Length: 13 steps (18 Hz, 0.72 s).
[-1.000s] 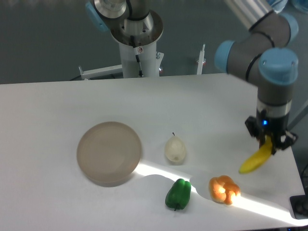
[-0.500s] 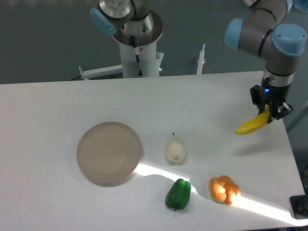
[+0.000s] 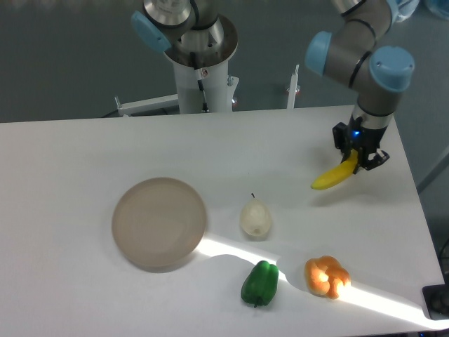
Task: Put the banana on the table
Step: 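Carry the banana toward the pear and lower it onto the table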
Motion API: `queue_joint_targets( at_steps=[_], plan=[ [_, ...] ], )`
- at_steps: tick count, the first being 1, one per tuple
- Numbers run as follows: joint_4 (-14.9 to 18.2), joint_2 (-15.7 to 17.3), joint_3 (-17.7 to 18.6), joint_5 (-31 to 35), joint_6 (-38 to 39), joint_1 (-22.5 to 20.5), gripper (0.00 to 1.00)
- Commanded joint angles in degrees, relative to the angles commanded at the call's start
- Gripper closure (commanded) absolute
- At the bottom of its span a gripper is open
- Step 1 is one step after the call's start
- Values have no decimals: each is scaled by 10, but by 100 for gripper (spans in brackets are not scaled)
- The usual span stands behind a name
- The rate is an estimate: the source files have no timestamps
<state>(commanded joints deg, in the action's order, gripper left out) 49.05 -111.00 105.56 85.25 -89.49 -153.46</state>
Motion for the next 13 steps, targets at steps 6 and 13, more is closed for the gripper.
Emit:
queue_joint_targets(
  at_steps=[6,13],
  plan=[
    [-15,-14,7,2,8,8,75],
    [-19,-21,15,4,-10,11,75]
  ],
)
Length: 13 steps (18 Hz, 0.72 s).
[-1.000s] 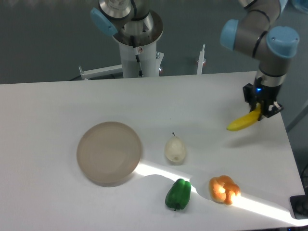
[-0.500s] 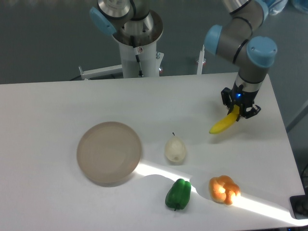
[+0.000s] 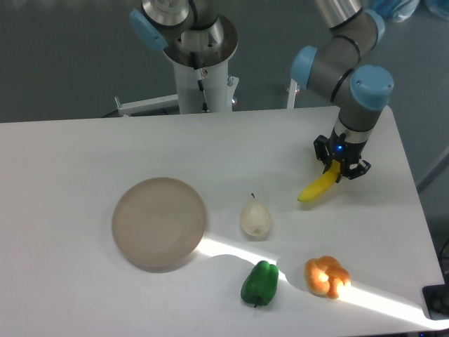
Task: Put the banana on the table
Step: 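Carry the banana toward the pear and lower it onto the table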
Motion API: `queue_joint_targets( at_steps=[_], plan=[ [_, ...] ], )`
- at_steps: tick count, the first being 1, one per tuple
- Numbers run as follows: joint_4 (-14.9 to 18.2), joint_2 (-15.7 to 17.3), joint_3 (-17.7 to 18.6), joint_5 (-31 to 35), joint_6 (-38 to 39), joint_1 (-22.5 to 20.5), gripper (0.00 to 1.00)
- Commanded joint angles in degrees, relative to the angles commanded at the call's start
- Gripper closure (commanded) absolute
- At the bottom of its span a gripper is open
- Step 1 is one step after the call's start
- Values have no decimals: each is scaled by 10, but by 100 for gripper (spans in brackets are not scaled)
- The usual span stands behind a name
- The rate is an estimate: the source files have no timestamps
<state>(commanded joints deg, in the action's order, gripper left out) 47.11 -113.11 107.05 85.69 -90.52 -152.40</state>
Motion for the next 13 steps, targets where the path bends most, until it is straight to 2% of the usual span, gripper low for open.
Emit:
queue_joint_targets(
  at_steps=[4,13],
  plan=[
    [0,-6,-1,2,-29,1,75],
    [0,-17,-3,2,-19,5,75]
  ],
)
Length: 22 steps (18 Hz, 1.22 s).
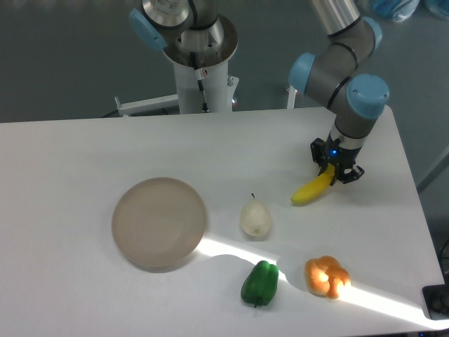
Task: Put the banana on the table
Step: 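Carry the banana toward the pear and lower it onto the table, then open the gripper to release the banana on the table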
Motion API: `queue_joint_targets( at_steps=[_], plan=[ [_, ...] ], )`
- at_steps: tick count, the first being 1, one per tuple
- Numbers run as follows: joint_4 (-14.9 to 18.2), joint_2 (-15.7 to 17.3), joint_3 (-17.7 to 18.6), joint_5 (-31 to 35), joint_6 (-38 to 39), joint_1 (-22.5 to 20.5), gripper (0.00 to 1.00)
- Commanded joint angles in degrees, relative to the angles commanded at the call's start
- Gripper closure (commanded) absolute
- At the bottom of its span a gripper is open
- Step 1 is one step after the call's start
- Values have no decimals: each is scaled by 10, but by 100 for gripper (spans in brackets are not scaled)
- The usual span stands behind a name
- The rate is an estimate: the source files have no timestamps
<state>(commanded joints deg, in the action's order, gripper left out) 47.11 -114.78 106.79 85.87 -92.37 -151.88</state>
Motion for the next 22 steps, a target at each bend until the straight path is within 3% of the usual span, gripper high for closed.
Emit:
queue_joint_targets(
  at_steps=[4,6,7,8,9,11,14,16,19,22],
  plan=[
    [0,0,0,0,-1,0,75],
    [0,-1,-2,0,0,0,68],
    [0,-1,-3,0,0,0,58],
    [0,-1,-5,0,0,0,36],
    [0,-1,-6,0,0,0,27],
    [1,0,-10,0,2,0,12],
    [1,6,-20,0,3,0,0],
    [2,12,-37,-5,2,3,0],
    [3,23,-68,-5,67,29,0],
    [3,15,-121,-1,93,68,0]
  ],
)
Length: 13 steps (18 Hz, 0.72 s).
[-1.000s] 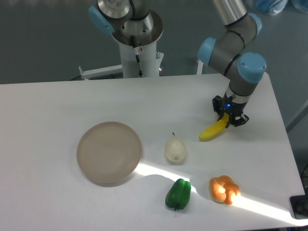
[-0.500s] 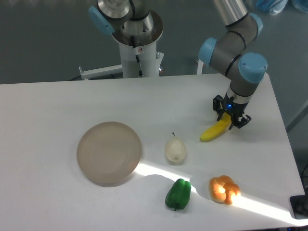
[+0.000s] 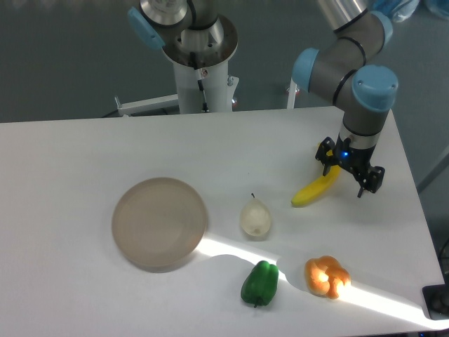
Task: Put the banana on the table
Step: 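Open the gripper to release the banana on the table, then move the open gripper away from the banana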
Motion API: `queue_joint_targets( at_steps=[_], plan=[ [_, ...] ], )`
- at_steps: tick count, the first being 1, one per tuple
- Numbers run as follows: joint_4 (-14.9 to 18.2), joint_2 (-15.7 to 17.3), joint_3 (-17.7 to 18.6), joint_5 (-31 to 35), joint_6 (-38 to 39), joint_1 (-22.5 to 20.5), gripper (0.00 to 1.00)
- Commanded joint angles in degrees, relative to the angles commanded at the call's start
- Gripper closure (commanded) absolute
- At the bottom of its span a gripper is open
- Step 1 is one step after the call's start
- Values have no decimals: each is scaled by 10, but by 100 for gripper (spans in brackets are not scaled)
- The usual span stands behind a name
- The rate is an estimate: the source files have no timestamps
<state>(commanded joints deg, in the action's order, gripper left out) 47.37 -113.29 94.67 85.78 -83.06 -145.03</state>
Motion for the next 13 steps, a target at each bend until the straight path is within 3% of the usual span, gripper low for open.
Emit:
queue_joint_targets(
  at_steps=[4,13],
  plan=[
    [3,-12,-49,4,0,16,0],
    [4,-46,-108,62,37,59,0]
  ],
)
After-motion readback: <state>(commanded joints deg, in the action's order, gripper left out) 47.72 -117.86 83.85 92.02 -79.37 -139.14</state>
